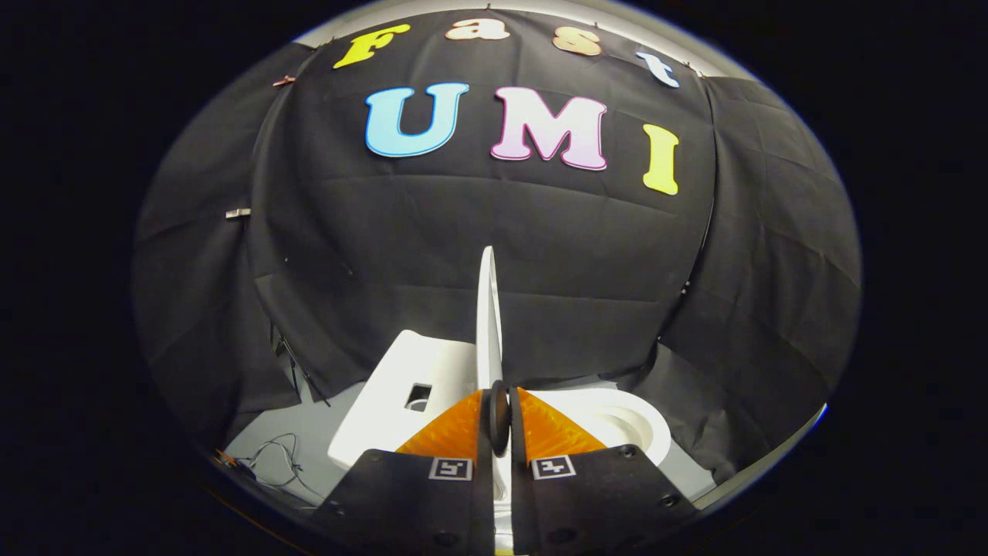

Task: Open the toilet lid.

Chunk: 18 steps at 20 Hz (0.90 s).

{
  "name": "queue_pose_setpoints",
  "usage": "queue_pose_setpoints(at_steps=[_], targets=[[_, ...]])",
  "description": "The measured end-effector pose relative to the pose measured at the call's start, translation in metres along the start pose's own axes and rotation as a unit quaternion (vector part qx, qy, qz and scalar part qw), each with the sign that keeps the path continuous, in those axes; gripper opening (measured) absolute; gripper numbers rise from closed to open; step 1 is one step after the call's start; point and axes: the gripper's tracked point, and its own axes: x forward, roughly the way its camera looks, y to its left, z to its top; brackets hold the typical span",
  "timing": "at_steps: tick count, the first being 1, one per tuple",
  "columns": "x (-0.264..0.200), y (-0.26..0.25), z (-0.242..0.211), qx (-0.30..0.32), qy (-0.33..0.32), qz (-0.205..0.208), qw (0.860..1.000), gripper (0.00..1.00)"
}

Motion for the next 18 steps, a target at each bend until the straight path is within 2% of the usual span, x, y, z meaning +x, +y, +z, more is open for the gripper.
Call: queue_pose_setpoints(at_steps=[7,12,14,18], targets=[[0.001,0.042,-0.007,-0.056,-0.014,-0.003,0.998,0.15],[0.002,0.049,-0.009,-0.097,-0.021,-0.017,0.995,0.15],[0.000,0.044,-0.008,-0.100,-0.026,-0.027,0.994,0.16],[-0.001,0.044,-0.011,-0.082,-0.028,-0.017,0.996,0.18]])
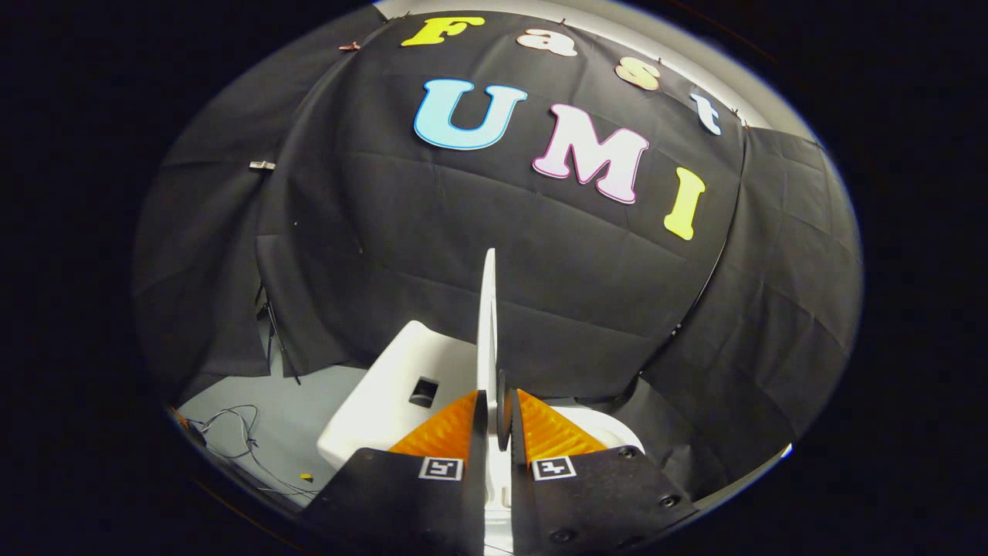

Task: Open the toilet lid.

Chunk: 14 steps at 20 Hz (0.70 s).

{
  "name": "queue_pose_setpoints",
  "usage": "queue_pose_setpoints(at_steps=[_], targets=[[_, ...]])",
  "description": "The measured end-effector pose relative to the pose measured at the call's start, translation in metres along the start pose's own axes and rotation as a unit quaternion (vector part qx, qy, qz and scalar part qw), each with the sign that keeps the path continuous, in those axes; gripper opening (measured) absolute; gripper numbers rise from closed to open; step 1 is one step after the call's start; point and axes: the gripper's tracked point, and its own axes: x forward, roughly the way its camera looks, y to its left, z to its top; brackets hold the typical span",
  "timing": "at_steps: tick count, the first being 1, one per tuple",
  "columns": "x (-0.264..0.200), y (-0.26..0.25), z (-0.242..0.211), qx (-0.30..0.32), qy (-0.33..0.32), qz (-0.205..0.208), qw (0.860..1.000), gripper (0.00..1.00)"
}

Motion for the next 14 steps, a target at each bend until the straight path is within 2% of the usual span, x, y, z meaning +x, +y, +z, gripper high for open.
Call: queue_pose_setpoints(at_steps=[5,7,14], targets=[[-0.005,0.015,0.003,0.006,-0.011,0.034,0.999,0.75],[-0.004,0.015,0.005,-0.002,-0.015,0.035,0.999,0.98],[-0.032,0.007,0.036,0.009,-0.047,0.038,0.998,0.98]])
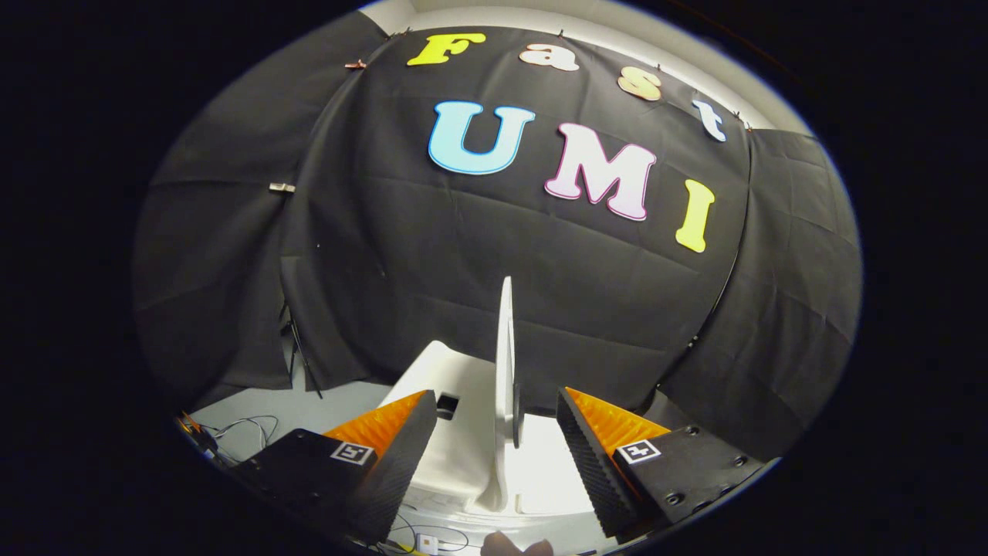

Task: Open the toilet lid.

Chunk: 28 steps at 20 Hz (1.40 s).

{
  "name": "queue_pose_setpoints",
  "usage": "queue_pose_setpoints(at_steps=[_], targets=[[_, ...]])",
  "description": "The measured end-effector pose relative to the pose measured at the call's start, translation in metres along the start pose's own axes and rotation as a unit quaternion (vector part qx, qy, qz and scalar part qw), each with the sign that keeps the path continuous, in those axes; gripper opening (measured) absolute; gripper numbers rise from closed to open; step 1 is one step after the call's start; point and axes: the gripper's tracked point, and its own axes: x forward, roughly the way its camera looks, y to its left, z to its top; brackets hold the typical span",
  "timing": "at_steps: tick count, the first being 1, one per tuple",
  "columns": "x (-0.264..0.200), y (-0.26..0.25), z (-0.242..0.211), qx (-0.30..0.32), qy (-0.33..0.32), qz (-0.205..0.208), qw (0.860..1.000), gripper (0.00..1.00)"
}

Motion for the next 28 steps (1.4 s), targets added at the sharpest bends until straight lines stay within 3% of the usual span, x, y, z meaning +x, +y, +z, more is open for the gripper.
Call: queue_pose_setpoints(at_steps=[9,15,28], targets=[[-0.056,-0.030,0.071,0.048,-0.058,0.026,0.997,0.98],[-0.099,-0.078,0.114,0.076,-0.098,0.024,0.992,0.98],[-0.157,-0.195,0.131,0.101,-0.141,-0.004,0.985,0.98]])
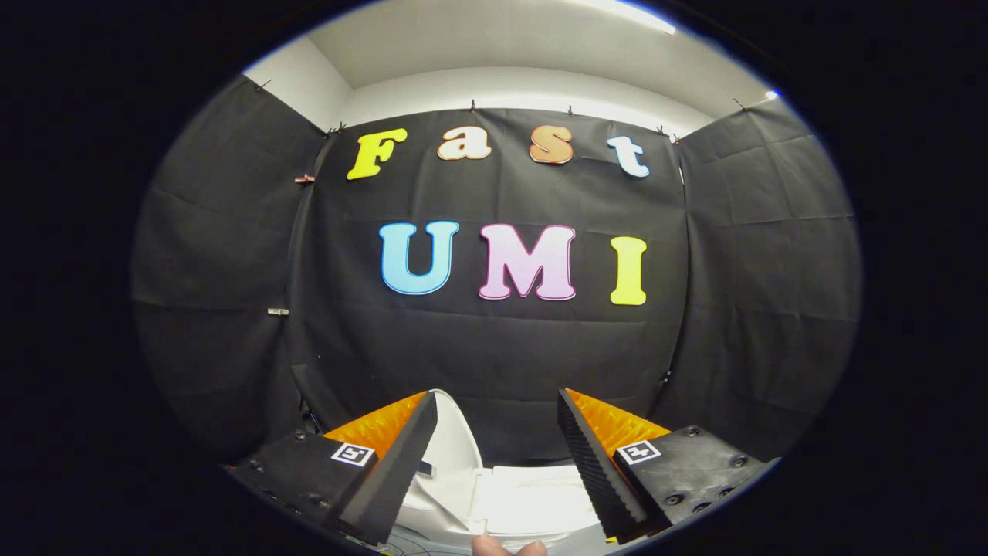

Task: Open the toilet lid.

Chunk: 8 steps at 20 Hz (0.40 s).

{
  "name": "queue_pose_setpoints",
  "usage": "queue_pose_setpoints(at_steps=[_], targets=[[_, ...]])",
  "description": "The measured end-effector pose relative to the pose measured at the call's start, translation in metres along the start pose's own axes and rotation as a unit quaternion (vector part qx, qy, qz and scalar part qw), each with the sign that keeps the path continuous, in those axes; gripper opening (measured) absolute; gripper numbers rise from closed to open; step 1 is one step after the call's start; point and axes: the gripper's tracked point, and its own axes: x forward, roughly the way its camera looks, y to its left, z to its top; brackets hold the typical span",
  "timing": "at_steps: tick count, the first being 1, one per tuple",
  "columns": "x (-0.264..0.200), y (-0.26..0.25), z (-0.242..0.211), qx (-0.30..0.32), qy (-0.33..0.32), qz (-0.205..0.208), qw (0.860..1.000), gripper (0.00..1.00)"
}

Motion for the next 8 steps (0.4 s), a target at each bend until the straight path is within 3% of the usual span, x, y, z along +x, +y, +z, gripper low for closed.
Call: queue_pose_setpoints(at_steps=[8], targets=[[-0.040,-0.048,0.006,0.015,-0.013,0.004,1.000,0.98]])
